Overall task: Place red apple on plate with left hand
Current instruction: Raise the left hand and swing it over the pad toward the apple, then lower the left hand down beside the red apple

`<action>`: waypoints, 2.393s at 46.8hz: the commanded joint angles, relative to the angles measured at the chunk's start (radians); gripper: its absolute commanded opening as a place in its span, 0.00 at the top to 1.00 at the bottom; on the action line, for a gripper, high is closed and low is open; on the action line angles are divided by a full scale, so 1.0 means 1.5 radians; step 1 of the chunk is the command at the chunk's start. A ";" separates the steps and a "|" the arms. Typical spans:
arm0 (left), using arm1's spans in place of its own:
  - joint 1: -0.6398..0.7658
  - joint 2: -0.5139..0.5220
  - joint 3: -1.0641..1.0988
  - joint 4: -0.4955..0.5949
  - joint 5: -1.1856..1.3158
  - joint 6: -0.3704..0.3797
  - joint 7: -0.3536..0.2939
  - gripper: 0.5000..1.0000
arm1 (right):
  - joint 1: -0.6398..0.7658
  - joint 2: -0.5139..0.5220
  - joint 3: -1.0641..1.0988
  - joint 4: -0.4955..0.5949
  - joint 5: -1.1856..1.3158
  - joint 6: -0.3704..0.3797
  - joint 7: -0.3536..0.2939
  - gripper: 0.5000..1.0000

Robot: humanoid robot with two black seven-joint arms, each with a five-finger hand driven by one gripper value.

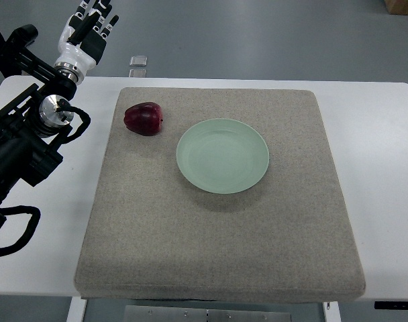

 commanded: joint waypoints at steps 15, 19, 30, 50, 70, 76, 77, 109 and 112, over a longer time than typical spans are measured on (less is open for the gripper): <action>-0.074 0.026 0.191 -0.006 0.120 0.002 0.000 0.04 | 0.000 0.000 0.000 0.000 0.000 0.000 0.000 0.07; -0.083 0.026 0.191 -0.007 0.184 0.001 0.000 0.04 | 0.000 0.000 0.000 0.000 0.000 0.000 0.000 0.07; -0.097 0.039 0.192 -0.015 0.386 -0.001 0.000 0.04 | 0.000 0.000 0.000 0.000 0.000 0.000 0.000 0.07; -0.161 0.131 0.405 -0.150 0.508 0.002 0.004 0.05 | 0.000 0.000 0.000 0.000 0.000 0.000 0.000 0.07; -0.270 0.183 0.676 -0.191 0.624 0.001 0.003 0.05 | 0.000 0.000 0.000 0.000 0.000 0.000 0.000 0.07; -0.265 0.183 0.676 -0.191 0.722 0.001 0.001 0.05 | 0.000 0.000 0.000 0.000 0.000 0.000 0.000 0.07; -0.264 0.183 0.676 -0.191 0.733 0.001 0.000 0.05 | 0.000 0.000 0.000 0.000 0.000 0.000 0.000 0.07; -0.266 0.213 0.683 -0.241 0.778 -0.076 0.000 0.03 | 0.000 0.000 0.000 0.000 0.000 0.000 0.000 0.07; -0.262 0.213 0.687 -0.241 0.778 -0.077 0.000 0.02 | 0.000 0.000 0.000 0.000 0.000 0.000 0.000 0.07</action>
